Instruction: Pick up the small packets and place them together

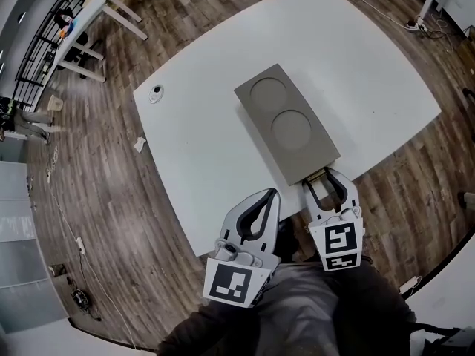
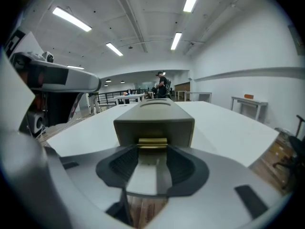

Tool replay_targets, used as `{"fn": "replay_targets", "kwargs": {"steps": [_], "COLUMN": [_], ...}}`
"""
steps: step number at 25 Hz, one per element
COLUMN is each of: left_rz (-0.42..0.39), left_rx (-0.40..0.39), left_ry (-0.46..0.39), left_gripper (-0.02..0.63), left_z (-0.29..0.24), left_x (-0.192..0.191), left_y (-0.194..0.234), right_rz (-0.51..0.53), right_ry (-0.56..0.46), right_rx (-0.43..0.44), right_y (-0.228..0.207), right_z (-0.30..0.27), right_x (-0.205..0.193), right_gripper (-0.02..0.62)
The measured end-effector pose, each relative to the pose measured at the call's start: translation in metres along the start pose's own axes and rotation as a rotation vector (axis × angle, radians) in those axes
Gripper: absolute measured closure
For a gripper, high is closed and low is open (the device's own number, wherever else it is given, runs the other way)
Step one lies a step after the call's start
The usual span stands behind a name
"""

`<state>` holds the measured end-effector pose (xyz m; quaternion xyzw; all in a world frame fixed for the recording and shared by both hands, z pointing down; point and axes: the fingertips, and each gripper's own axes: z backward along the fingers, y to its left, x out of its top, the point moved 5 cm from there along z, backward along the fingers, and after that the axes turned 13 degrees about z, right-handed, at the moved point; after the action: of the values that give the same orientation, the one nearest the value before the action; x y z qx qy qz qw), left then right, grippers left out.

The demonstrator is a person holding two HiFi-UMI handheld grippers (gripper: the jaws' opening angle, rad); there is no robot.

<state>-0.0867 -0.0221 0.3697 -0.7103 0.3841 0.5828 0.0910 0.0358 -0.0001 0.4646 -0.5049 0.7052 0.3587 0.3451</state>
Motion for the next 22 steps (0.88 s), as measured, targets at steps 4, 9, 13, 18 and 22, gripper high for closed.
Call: {"fn": "replay_targets", "kwargs": {"steps": [4,9,13,18,22], "left_rz": [0.002,0.007,0.002,-0.002,-0.003], "left_rx": [-0.001,0.002,-0.006,-0.03,-0.044], "left_ry": [0.017,0.034,0.045,0.054,0.076], "left_gripper": [0.603,0.603,0.603,0.603,0.603], "left_z": [0.0,0.002,0.006,0.011,0.011], "left_x": [-0.001,-0.007,-0.011,-0.022,-0.034], "left_y": [0.0,-0.007,-0.023,-0.047,-0.066], "right_rz": [-0.002,-0.009,-0.018,-0.016,-0.012], "right_ry": [-0.005,-0.025,-0.037,-0.053,-0.06], "right_rx": [-0.001,-0.003,-0.01,-0.01,-0.008], "right_y": [0.0,0.003,0.007,0.014,0.018], "right_z": [0.001,0.014,0.036,0.07,0.091], "right_x": [0.001,-0.007,-0.019,-0.039,-0.054], "right_gripper": [0.407,0.407,0.406,0.406,0.407]}}
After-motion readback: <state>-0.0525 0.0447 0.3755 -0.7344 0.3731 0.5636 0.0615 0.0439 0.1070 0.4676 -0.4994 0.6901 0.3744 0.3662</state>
